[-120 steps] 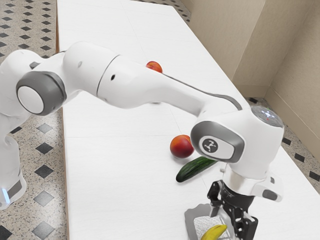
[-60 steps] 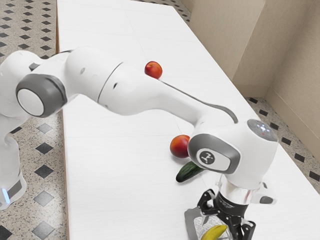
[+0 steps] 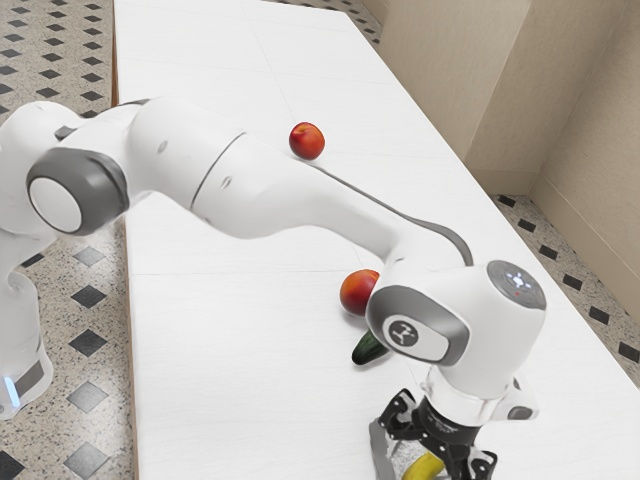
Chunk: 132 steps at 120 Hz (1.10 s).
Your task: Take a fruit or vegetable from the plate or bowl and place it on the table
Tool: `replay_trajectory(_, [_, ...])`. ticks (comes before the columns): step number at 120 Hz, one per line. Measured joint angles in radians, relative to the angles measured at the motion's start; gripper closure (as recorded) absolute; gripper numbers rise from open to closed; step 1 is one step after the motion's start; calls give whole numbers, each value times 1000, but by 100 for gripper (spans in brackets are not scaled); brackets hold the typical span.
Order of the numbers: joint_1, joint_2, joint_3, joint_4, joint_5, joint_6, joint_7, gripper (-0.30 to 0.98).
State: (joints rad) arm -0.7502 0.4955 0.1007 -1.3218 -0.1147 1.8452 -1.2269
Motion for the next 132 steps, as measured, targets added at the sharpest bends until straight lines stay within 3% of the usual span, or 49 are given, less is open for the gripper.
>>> replay_trajectory(97, [28,-14,14,-15,-2,16,-52,0])
replay_trajectory(132, [15,37,4,14,-7,27,-26,0])
